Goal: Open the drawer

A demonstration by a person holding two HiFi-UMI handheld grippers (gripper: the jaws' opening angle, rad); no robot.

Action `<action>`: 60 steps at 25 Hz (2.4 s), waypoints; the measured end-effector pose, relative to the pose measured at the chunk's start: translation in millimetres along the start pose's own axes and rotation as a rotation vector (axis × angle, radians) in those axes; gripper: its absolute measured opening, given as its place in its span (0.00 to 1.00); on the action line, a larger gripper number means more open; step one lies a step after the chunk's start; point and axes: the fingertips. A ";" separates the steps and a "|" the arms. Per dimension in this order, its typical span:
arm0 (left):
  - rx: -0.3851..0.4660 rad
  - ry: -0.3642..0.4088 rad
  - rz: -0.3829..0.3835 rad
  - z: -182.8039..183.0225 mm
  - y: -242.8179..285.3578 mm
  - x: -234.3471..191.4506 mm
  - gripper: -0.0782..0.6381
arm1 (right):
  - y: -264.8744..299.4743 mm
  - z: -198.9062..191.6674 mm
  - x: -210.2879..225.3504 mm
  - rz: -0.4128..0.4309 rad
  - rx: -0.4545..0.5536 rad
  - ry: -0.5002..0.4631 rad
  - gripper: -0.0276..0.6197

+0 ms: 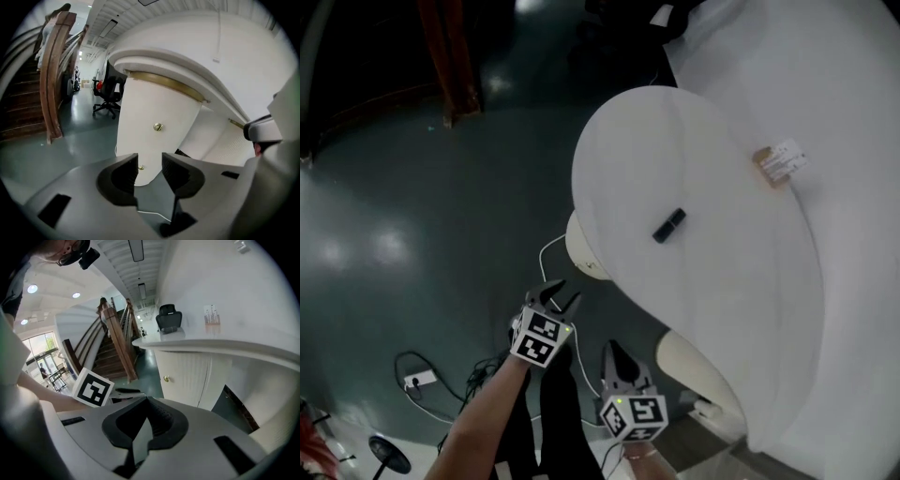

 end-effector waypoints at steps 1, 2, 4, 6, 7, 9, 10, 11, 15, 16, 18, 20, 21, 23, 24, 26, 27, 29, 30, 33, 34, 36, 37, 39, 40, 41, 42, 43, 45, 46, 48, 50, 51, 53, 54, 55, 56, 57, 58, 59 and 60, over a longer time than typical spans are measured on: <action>0.005 0.004 0.006 -5.0 11.0 -2.5 0.30 | 8.6 -5.2 -0.6 0.020 -0.013 -0.013 0.05; 0.007 0.004 0.013 -10.4 20.6 -4.9 0.30 | 16.5 -10.4 -1.4 0.041 -0.027 -0.025 0.05; 0.002 -0.022 0.022 -22.1 37.3 -8.2 0.30 | 31.3 -21.8 -1.6 0.080 -0.056 -0.050 0.05; -0.008 -0.040 0.020 -33.7 54.1 -9.5 0.30 | 46.6 -34.5 0.8 0.104 -0.084 -0.074 0.05; -0.013 -0.035 0.014 -39.5 62.9 -9.5 0.31 | 54.4 -40.7 2.6 0.113 -0.094 -0.085 0.05; -0.024 -0.020 -0.005 -51.3 78.8 -10.4 0.31 | 69.2 -51.6 4.6 0.128 -0.107 -0.105 0.05; -0.032 -0.016 -0.014 -57.6 84.9 -12.2 0.31 | 75.9 -57.2 4.6 0.135 -0.117 -0.111 0.05; -0.038 -0.012 -0.019 -63.4 90.0 -14.7 0.31 | 82.1 -62.6 4.8 0.141 -0.126 -0.117 0.05; -0.034 -0.003 -0.019 -74.0 112.7 -24.6 0.31 | 101.9 -80.2 18.6 0.113 -0.171 -0.118 0.05; -0.030 -0.004 -0.018 -75.1 119.0 -27.6 0.31 | 107.2 -83.6 23.1 0.100 -0.179 -0.117 0.05; -0.030 -0.012 -0.017 -79.2 130.7 -34.4 0.31 | 118.7 -91.4 30.2 0.076 -0.198 -0.116 0.05; -0.045 -0.023 -0.023 -87.3 140.6 -37.6 0.32 | 128.2 -100.5 33.6 0.067 -0.228 -0.123 0.05; -0.054 -0.025 -0.026 -91.3 144.7 -38.1 0.32 | 132.1 -104.2 34.3 0.069 -0.244 -0.138 0.05; -0.061 -0.028 -0.026 -95.4 152.0 -38.4 0.33 | 138.6 -108.3 37.3 0.075 -0.271 -0.178 0.05; -0.058 -0.034 -0.025 -95.8 155.6 -38.5 0.33 | 141.1 -108.9 39.9 0.074 -0.282 -0.195 0.05; -0.053 -0.044 -0.026 -96.2 163.1 -40.6 0.34 | 145.8 -109.0 44.4 0.067 -0.293 -0.210 0.05; -0.055 -0.044 -0.028 -96.9 166.9 -42.6 0.34 | 148.3 -109.4 45.6 0.065 -0.295 -0.210 0.05; -0.067 -0.039 -0.032 -99.2 174.9 -45.4 0.34 | 152.0 -112.6 46.7 0.066 -0.302 -0.207 0.05; -0.070 -0.037 -0.035 -99.9 179.2 -45.2 0.34 | 153.0 -114.9 47.5 0.067 -0.307 -0.207 0.05; -0.063 -0.032 -0.036 -96.0 191.3 -45.7 0.34 | 156.1 -120.7 49.7 0.069 -0.325 -0.216 0.05; -0.061 -0.030 -0.036 -93.7 194.8 -46.7 0.34 | 157.3 -121.9 50.2 0.068 -0.330 -0.220 0.05; -0.065 -0.027 -0.041 -89.9 201.1 -47.9 0.34 | 159.1 -123.6 51.9 0.063 -0.338 -0.221 0.05; -0.069 -0.026 -0.045 -88.1 203.7 -48.3 0.34 | 159.8 -124.0 53.0 0.059 -0.341 -0.219 0.05; -0.078 -0.021 -0.055 -85.2 208.4 -48.0 0.34 | 161.2 -124.0 54.8 0.052 -0.345 -0.211 0.05; -0.085 -0.014 -0.060 -84.8 210.8 -47.5 0.34 | 161.9 -123.9 55.2 0.050 -0.346 -0.205 0.05; -0.094 -0.001 -0.063 -84.9 213.2 -47.0 0.34 | 162.6 -123.9 55.1 0.050 -0.348 -0.198 0.05; -0.103 0.019 -0.063 -85.3 215.5 -46.6 0.34 | 163.1 -124.0 54.9 0.051 -0.349 -0.191 0.05; -0.111 0.043 -0.062 -85.7 217.7 -46.2 0.34 | 163.1 -124.3 54.9 0.052 -0.351 -0.186 0.05; -0.121 0.080 -0.068 -85.4 221.1 -44.1 0.31 | 162.6 -125.7 57.0 0.047 -0.354 -0.179 0.05; -0.122 0.089 -0.074 -84.9 222.1 -43.1 0.29 | 162.5 -126.9 58.8 0.042 -0.357 -0.176 0.05; -0.118 0.091 -0.077 -85.0 222.4 -42.4 0.27 | 161.8 -130.8 61.7 0.033 -0.370 -0.165 0.05; -0.116 0.091 -0.077 -85.7 221.4 -42.7 0.26 | 159.9 -134.0 63.8 0.023 -0.383 -0.154 0.05; -0.117 0.094 -0.078 -85.5 220.9 -42.4 0.26 | 158.8 -134.4 65.1 0.018 -0.387 -0.151 0.05; -0.120 0.092 -0.077 -85.1 220.1 -41.6 0.25 | 157.0 -132.8 68.1 0.006 -0.386 -0.146 0.05; -0.122 0.082 -0.074 -85.7 219.5 -41.5 0.25 | 156.3 -130.9 68.8 0.002 -0.382 -0.145 0.05; -0.123 0.068 -0.071 -86.8 218.5 -41.9 0.25 | 155.6 -128.9 69.1 0.000 -0.377 -0.145 0.05; -0.125 0.055 -0.068 -88.0 217.3 -42.7 0.25 | 154.8 -127.0 69.4 -0.002 -0.372 -0.147 0.05; -0.128 0.045 -0.066 -89.0 216.1 -43.5 0.25 | 153.9 -125.1 69.9 -0.006 -0.366 -0.148 0.05; -0.132 0.043 -0.064 -89.9 214.7 -44.3 0.25 | 152.6 -123.4 70.7 -0.010 -0.361 -0.148 0.05; -0.137 0.044 -0.063 -91.3 212.9 -44.8 0.25 | 150.8 -122.5 71.3 -0.014 -0.358 -0.144 0.05; -0.141 0.046 -0.063 -93.5 210.5 -45.3 0.25 | 148.8 -122.2 71.5 -0.017 -0.355 -0.139 0.05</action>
Point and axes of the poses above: the fingertips, and each gripper's own axes: y forward along the fingers, x to its right, z out of its top, and after that the axes turned 10 degrees about -y, right-handed
